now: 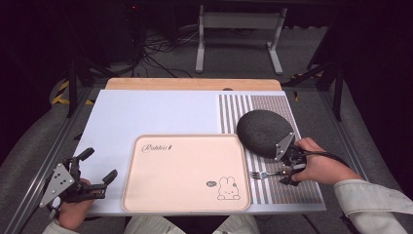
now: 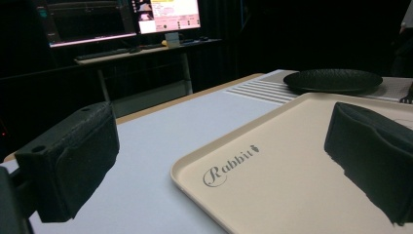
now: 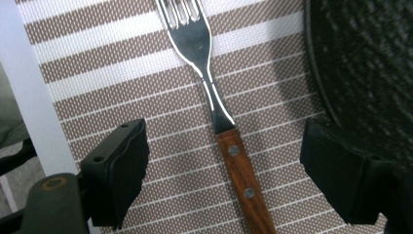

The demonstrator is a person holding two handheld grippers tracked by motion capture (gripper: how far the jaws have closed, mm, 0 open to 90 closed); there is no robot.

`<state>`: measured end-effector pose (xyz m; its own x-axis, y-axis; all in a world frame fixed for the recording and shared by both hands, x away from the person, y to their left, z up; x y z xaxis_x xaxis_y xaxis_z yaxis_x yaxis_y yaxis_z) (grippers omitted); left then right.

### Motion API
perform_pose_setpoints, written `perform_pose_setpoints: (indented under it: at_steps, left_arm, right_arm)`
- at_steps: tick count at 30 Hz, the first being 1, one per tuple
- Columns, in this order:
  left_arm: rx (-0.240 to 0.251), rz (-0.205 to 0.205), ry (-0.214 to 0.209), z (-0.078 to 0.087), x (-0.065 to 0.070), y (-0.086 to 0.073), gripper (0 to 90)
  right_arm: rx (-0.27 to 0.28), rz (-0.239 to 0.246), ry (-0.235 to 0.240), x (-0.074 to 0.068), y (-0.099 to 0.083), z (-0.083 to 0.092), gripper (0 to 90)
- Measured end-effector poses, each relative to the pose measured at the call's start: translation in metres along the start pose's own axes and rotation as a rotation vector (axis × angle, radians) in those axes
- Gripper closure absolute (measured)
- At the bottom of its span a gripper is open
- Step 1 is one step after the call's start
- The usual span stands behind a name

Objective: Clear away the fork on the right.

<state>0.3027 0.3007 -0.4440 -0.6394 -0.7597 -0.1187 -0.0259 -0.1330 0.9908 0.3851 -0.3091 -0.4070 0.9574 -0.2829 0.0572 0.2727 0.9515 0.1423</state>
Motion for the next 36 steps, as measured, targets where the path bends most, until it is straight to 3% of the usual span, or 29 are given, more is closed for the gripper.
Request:
perform_pose_setpoints:
  at_steps: [8,18,22,27,31,36]
  left_arm:
    - [0.001,0.002,-0.002,0.000,0.000,0.000,0.1]
    - [0.004,0.003,0.004,0.001,-0.001,0.000,0.1]
    - [0.007,0.004,0.004,0.001,-0.001,0.000,0.1]
    - [0.007,0.004,0.010,0.002,-0.002,0.001,0.1]
    - [0.009,0.000,0.008,0.002,-0.002,0.001,0.1]
    - [0.009,0.005,0.011,0.003,-0.002,0.001,0.1]
  right_arm:
    - [-0.017,0.036,0.021,0.002,0.000,-0.006,31.6]
    - [-0.040,0.088,0.043,0.007,-0.001,-0.014,53.9]
    - [-0.046,0.095,0.043,0.008,-0.001,-0.015,57.3]
    - [-0.030,0.134,0.054,0.009,0.000,-0.017,70.7]
    - [-0.031,0.146,0.058,0.010,0.000,-0.017,76.7]
    - [-0.025,0.187,0.063,0.011,0.000,-0.017,77.9]
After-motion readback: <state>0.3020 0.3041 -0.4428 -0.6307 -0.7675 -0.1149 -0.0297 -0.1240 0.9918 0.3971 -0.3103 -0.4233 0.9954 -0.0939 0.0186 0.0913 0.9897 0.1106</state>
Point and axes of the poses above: each handheld gripper's, and its own axes: z roughly backward along the jaws, y roughly out of its top, x roughly to its right, the point moved 1 cm from there along -z, roughly forward along the jaws, and after that the axes turned 1 degree about -x, right-handed, at the moved point
